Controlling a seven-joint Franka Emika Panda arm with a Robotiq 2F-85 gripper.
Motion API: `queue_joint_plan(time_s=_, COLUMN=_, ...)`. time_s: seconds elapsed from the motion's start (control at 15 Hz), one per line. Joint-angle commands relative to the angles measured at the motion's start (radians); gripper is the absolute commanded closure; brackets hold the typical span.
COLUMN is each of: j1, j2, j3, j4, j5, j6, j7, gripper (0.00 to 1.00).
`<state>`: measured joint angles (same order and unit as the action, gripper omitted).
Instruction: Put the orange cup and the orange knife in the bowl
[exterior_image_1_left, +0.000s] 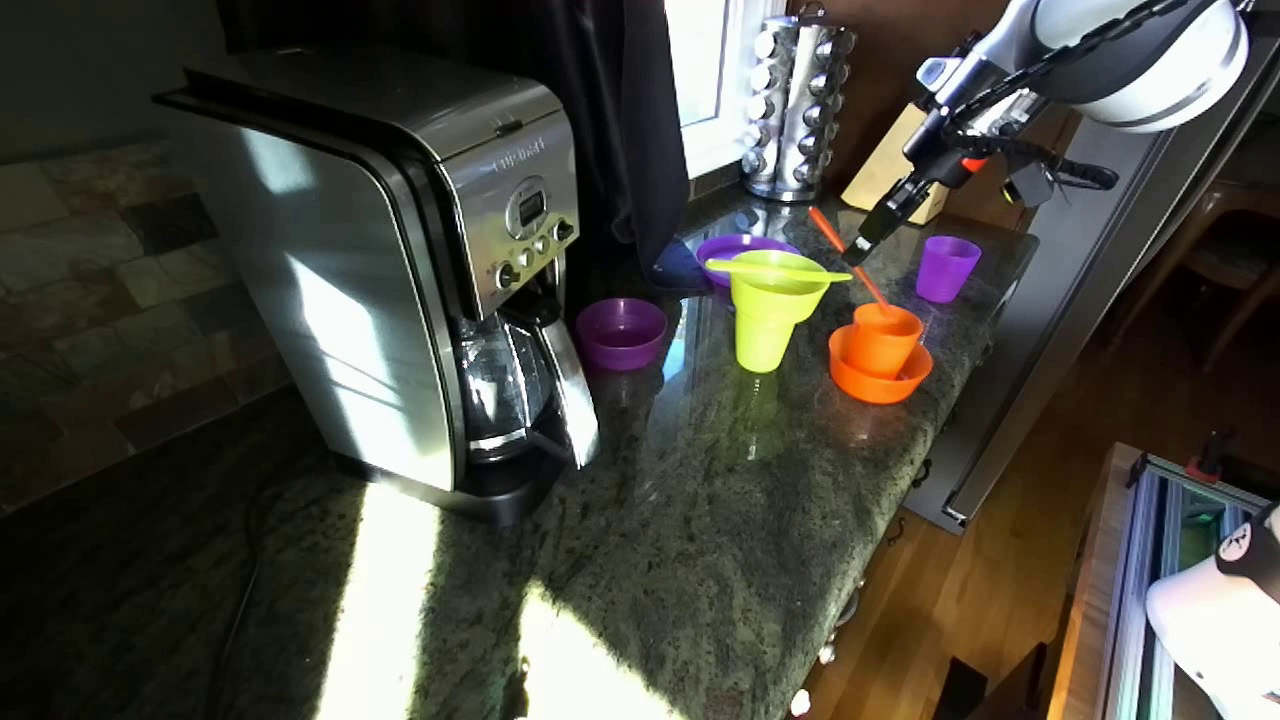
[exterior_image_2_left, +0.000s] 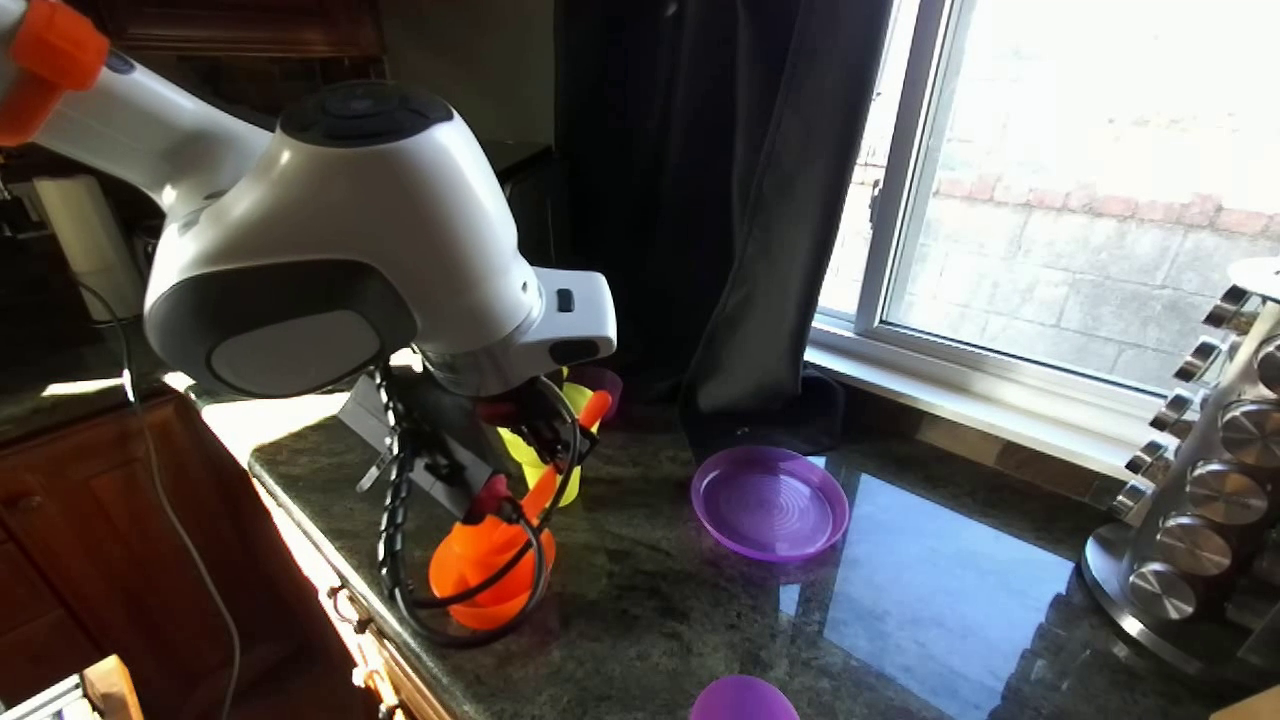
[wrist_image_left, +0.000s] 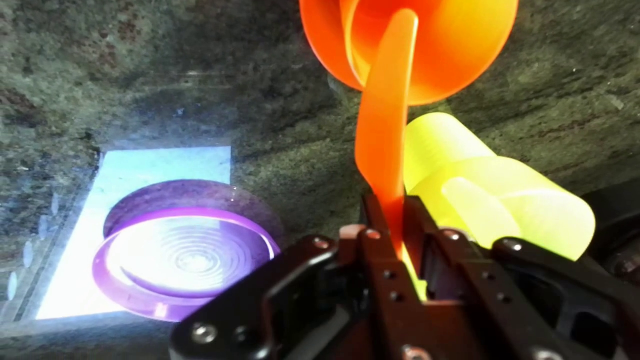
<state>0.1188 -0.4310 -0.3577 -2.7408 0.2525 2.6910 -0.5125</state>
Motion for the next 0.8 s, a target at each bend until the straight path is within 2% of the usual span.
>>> queue_joint_plan(time_s=0.0, j1=-0.012, j2=-0.046, j3=0.003, j4=-0.018, j5=0.001, j6=-0.006, j7=-0.011, gripper=0.96)
queue_joint_plan(time_s=0.2, j1=-0.02, j2=-0.071, j3=0.006, j4=-0.015, j5=-0.02, j6=-0.084, j7=-0.013, gripper=0.96)
queue_joint_plan(time_s=0.27, j1=-0.009, j2=-0.028, j3=0.007, j4=0.001, j5=-0.001, j6=-0.029, j7=-0.002, gripper=0.96)
queue_joint_plan(time_s=0.33, j1=-0.009, j2=-0.03, j3=0.007, j4=0.001, j5=-0.001, j6=-0.033, j7=-0.002, gripper=0.85)
queue_joint_plan(time_s=0.73, j1=-0.009, j2=-0.028, j3=0.007, j4=0.002, j5=-0.001, j6=-0.033, j7=-0.002, gripper=0.85)
